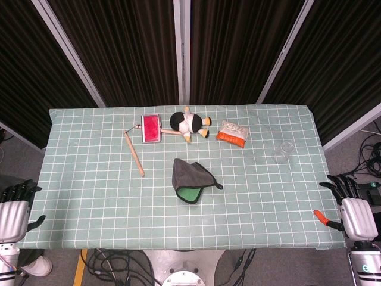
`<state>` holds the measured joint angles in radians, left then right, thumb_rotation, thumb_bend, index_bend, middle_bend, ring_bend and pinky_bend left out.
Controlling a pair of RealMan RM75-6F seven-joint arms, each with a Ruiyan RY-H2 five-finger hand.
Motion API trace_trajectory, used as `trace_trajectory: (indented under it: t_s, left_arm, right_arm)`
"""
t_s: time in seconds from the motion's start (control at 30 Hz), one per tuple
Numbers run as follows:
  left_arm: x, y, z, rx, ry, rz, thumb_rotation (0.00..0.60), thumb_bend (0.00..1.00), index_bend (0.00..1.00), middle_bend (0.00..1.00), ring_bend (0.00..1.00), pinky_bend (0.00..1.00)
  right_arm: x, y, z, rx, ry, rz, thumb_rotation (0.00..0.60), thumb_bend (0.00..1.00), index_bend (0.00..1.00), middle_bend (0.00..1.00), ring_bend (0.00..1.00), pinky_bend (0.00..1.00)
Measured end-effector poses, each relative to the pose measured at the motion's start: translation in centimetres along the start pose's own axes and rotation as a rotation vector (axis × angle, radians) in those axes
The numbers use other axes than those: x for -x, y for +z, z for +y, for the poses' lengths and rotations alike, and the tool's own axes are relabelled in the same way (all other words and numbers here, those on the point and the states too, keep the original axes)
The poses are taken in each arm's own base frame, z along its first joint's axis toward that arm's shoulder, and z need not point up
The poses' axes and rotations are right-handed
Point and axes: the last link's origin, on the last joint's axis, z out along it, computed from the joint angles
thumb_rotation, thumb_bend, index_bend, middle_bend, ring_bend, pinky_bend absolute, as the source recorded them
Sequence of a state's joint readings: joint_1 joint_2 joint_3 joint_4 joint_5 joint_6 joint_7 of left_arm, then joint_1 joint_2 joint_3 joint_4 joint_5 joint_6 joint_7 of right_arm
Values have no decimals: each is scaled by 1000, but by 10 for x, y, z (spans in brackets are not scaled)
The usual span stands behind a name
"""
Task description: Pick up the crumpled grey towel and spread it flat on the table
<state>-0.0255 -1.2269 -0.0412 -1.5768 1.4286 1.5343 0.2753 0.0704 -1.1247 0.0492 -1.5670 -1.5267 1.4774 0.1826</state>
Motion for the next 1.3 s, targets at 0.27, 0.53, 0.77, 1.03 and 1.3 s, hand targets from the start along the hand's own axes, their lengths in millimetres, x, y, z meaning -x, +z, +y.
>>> trace_trajectory:
  t_s: [0.27, 0.53, 0.77, 1.03, 1.3]
  left_arm:
    - [-2, -1, 0, -2, -5, 3, 600, 68, 344, 263, 196, 192]
    - [-3, -1, 2, 3, -19, 3, 600, 69, 344, 263, 196, 192]
    - [-3, -1, 1, -4, -26, 0, 600, 68, 344, 262, 196, 192]
    - [-2, 1, 0, -10, -34, -6, 600, 68, 344, 262, 197, 192]
    - [0, 5, -2, -14, -46, -17, 600, 69, 344, 262, 196, 192]
  right_arm:
    - [-1, -2, 0, -7, 22, 1, 595, 97, 241, 124, 0, 0]
    - [-1, 11, -8, -61, 26, -20, 597, 22, 274, 131, 0, 0]
    - [11, 46, -32, -165, -17, -91, 600, 2, 319, 138, 0, 0]
    - [45, 105, -87, -338, -54, -221, 600, 2, 336, 138, 0, 0]
    - [92, 156, -146, -490, -110, -291, 600, 3, 332, 128, 0, 0]
